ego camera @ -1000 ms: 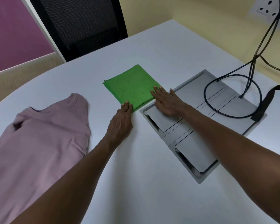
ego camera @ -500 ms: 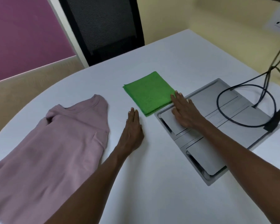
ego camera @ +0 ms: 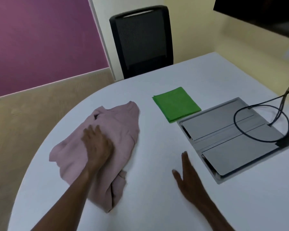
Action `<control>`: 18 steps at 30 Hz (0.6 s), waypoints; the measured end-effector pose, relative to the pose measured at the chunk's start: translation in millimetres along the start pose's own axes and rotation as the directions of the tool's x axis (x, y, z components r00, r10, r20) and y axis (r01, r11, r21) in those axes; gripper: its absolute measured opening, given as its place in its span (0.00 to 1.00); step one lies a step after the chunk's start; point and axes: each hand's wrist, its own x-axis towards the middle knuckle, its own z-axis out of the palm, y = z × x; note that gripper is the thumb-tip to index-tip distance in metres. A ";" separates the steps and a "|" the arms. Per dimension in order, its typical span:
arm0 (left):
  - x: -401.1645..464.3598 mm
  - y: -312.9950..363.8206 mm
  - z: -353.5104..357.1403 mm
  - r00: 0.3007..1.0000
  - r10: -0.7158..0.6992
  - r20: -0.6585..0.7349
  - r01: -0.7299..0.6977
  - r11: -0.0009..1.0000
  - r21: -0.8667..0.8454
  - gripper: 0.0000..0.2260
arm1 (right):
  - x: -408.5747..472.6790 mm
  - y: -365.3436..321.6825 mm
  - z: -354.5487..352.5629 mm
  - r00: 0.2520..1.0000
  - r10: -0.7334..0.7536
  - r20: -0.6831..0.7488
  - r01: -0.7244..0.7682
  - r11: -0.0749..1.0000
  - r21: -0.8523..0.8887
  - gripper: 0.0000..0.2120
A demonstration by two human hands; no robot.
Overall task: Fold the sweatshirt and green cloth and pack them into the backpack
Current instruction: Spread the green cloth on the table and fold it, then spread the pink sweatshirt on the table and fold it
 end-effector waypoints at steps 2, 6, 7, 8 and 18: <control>0.9 -23.9 -16.0 0.997 -0.069 0.023 0.065 0.988 0.140 0.39 | -27.5 -4.9 1.9 0.999 0.020 0.040 -0.019 1.000 -0.014 0.35; 0.7 -41.0 -40.6 0.981 -0.146 0.130 0.105 0.955 0.276 0.42 | -60.1 -11.3 -1.8 0.992 0.059 0.111 -0.054 0.997 -0.049 0.43; -2.4 -44.8 -43.6 0.991 -0.077 0.113 0.047 0.967 0.250 0.37 | -65.3 -12.7 -2.8 0.989 0.073 0.127 -0.068 0.997 -0.047 0.47; -5.3 -48.9 -43.7 0.996 0.006 0.090 -0.022 0.984 0.178 0.29 | -70.3 -13.7 -3.3 0.986 0.089 0.143 -0.083 0.995 -0.047 0.51; -102.3 -49.8 -47.3 0.977 0.201 -0.073 -0.213 0.954 -0.211 0.06 | -104.7 -44.8 25.4 0.947 0.106 0.303 -0.067 0.988 -0.138 0.45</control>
